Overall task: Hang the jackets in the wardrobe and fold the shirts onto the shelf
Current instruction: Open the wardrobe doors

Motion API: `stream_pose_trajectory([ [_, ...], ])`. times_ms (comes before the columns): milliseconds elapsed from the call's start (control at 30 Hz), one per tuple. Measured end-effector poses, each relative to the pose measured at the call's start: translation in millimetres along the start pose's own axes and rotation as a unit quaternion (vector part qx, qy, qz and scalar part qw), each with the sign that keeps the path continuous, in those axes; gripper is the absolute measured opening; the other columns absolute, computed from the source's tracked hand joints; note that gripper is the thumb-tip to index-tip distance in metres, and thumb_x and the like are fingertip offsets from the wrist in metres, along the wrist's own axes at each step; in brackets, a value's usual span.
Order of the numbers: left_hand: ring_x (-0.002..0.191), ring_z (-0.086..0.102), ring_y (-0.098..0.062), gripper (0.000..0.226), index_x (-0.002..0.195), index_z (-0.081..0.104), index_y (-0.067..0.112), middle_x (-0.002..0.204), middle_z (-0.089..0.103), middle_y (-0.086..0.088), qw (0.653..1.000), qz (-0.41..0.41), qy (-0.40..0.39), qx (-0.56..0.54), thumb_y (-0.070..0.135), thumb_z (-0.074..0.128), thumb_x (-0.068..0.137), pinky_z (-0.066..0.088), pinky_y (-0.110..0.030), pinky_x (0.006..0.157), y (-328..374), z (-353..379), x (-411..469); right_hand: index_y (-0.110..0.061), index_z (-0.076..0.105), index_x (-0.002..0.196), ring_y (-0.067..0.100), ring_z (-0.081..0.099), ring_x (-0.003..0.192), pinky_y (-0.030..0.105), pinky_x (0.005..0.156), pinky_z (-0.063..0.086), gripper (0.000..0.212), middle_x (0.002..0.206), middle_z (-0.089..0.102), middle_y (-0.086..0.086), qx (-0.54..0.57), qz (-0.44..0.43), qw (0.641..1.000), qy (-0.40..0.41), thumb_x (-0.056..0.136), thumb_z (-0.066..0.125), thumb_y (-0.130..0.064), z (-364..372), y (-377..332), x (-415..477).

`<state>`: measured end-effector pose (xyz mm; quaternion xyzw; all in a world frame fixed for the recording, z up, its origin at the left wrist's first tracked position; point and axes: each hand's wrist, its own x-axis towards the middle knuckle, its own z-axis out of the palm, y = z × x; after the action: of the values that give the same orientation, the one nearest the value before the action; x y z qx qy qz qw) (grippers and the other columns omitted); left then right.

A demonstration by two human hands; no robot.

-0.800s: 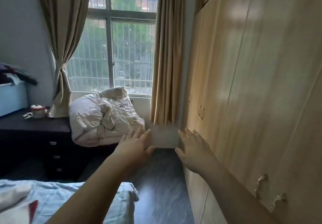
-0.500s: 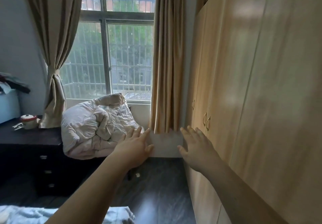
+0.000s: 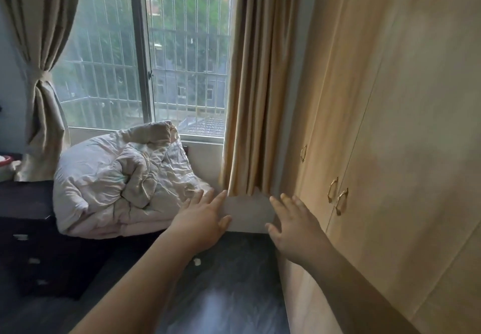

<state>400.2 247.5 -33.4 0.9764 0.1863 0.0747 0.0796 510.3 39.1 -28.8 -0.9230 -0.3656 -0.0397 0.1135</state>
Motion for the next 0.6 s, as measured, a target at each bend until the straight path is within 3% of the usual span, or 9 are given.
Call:
stream_pose_trajectory([
  [300,0.153,0.001,-0.025,0.066,0.157,0.003,0.034,0.167,0.005,-0.002,0.998,0.048,-0.025,-0.008,0.055,0.03,0.101,0.008,-0.047,0.124,-47,27,193,-0.034,0.008,0.157,0.021,-0.001,0.153,0.039,0.124,0.007,0.065,0.166,0.007,-0.004,0.014,0.07,0.997,0.009,0.1,0.031,-0.056,37,35,172],
  [600,0.153,0.007,-0.027,0.067,0.156,0.01,0.035,0.166,0.007,0.0,0.99,0.13,-0.048,0.015,0.059,0.032,0.098,0.016,-0.047,0.122,-33,72,352,-0.031,0.006,0.157,0.023,0.0,0.153,0.039,0.124,0.007,0.066,0.166,0.008,-0.001,-0.01,0.133,0.991,0.008,0.1,0.026,-0.057,65,104,275],
])
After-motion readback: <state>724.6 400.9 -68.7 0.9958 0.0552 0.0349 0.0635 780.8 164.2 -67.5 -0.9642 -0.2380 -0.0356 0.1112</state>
